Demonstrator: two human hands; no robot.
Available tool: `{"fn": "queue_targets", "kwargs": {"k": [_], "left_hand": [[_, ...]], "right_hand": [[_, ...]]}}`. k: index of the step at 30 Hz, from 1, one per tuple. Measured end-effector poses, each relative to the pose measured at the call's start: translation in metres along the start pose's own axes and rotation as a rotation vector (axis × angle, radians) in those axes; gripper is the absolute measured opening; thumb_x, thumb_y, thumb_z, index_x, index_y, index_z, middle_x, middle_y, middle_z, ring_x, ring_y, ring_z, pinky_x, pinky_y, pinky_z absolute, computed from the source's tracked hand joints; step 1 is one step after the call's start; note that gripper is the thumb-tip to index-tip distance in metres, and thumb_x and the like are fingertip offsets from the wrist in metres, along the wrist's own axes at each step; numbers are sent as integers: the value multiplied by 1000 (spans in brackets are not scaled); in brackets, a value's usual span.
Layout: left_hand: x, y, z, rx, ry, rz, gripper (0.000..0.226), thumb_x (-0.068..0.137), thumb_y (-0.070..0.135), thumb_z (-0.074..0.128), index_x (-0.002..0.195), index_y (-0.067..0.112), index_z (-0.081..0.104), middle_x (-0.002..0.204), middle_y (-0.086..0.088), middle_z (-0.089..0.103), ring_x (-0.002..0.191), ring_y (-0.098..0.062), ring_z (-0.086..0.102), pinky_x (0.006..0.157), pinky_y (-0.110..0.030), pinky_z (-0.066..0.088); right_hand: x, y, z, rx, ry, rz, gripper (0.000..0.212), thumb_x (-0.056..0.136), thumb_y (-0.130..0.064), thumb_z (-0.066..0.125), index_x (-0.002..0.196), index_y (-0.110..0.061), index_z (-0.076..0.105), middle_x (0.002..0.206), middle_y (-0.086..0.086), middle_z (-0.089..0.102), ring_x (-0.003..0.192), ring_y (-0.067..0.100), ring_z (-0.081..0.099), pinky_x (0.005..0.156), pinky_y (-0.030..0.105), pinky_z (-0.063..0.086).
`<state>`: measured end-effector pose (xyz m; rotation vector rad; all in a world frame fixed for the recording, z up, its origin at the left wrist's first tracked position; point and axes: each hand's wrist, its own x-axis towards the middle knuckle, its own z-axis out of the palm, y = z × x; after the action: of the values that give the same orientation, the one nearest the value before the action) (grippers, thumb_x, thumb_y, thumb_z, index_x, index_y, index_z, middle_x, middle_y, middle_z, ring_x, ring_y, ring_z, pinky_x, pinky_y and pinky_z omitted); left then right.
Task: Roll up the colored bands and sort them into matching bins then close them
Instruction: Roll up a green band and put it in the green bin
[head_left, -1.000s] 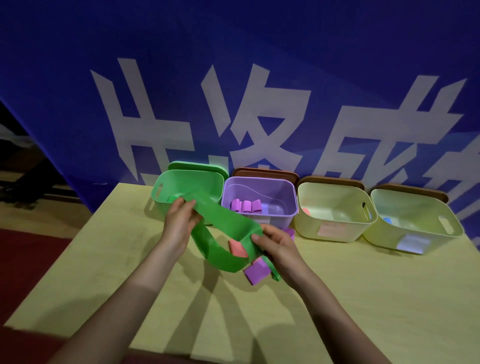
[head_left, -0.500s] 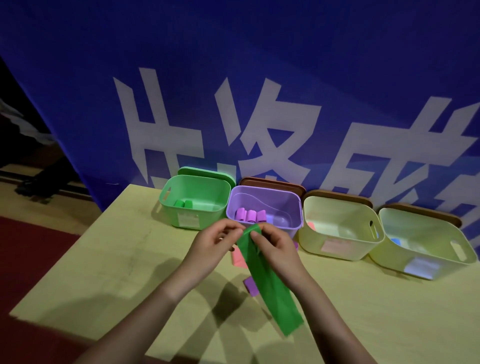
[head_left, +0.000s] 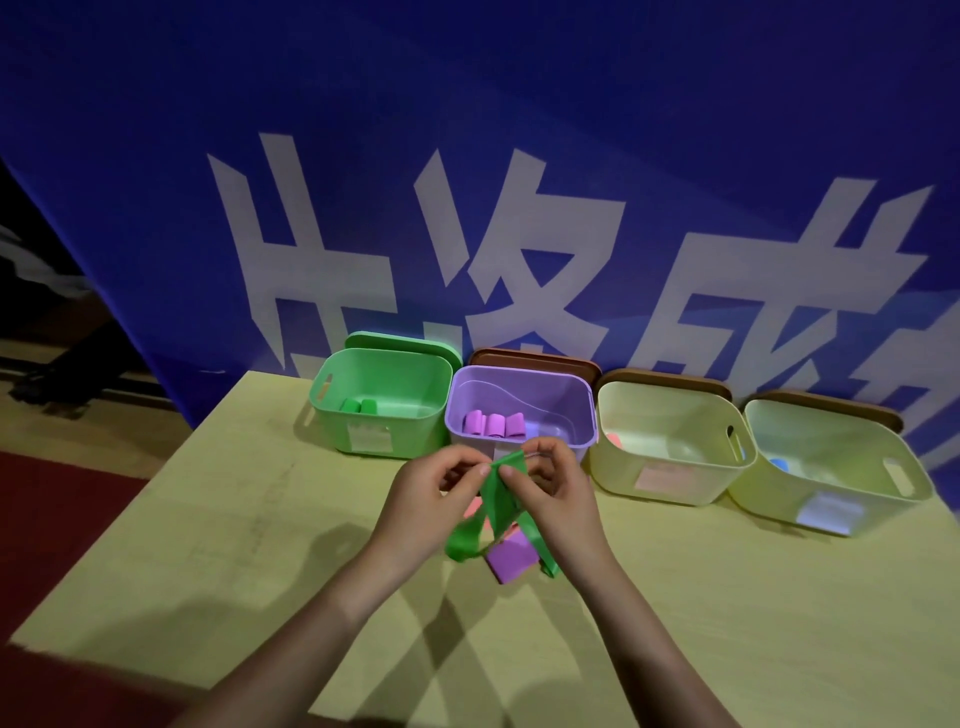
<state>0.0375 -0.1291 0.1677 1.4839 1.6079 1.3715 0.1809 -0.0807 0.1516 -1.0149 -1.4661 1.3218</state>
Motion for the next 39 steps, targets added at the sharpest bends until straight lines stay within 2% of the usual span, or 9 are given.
{"fn": "queue_targets", "kwargs": {"k": [3,5,8,11,16,23,31,35,39], "left_hand": [[2,1,0,-37,13,-14,24,90,8,62,80,29,66,72,9,66,67,-2,57,65,-23,47],[4,5,0,-90,36,-46,21,91,7,60,81,24,67,70,14,65,67,-2,57,66,-25,48],[6,12,1,-279,81,-137,16,93,6,57,84,13,68,73,8,66,71,-6,59,68,-25,47],[5,14,2,-538,137,-261,16,91,15,57,83,14,71,81,-6,68,80,-21,61,74,-34,49],[-5,8,4,-606,44,-320,21,81,43,66,92,28,76,95,-3,72,89,-16,66,83,-36,48],[-3,17,1,-637,-163,-322,48,93,42,37,130,19,57,130,1,61,124,-14,54,104,-33,41],[8,31,-5,-781,1,-338,46,103,34,24,118,12,62,112,-10,70,114,-22,62,95,-33,48],[11,41,-14,-941,-25,-299,49,102,39,23,113,12,63,96,-10,71,93,-23,67,84,-33,53],[24,48,-18,-1209,77,-334,45,102,39,29,101,11,63,74,-3,63,68,-16,61,73,-30,51]], "right_hand": [[-1,1,-3,-168,-55,-27,30,74,-37,66,102,-26,63,102,-1,61,92,10,56,75,12,43],[-1,1,-7,-250,-97,-57,31,74,-46,63,98,-25,67,106,0,63,101,13,58,81,16,45],[-1,-8,-9,-128,-153,-41,8,87,-23,64,91,-19,68,91,-5,71,89,9,64,78,21,49],[0,-18,-7,-17,-197,-61,17,92,1,57,86,-12,65,75,-10,70,72,1,61,68,14,46],[6,-25,3,82,-268,-56,9,93,-4,57,91,-7,65,76,-7,70,73,5,64,66,17,48],[5,-22,15,181,-316,25,26,81,-21,59,99,-5,68,86,2,71,81,14,66,74,23,52],[-4,-14,12,284,-462,214,34,74,-21,71,102,-2,68,85,16,71,75,23,67,70,28,54],[-10,-12,10,331,-402,217,32,70,-21,74,92,1,66,72,11,66,59,15,61,56,20,48],[-14,-7,11,181,-321,107,6,86,-1,66,81,-4,63,61,-5,68,54,3,61,54,15,47]]}}
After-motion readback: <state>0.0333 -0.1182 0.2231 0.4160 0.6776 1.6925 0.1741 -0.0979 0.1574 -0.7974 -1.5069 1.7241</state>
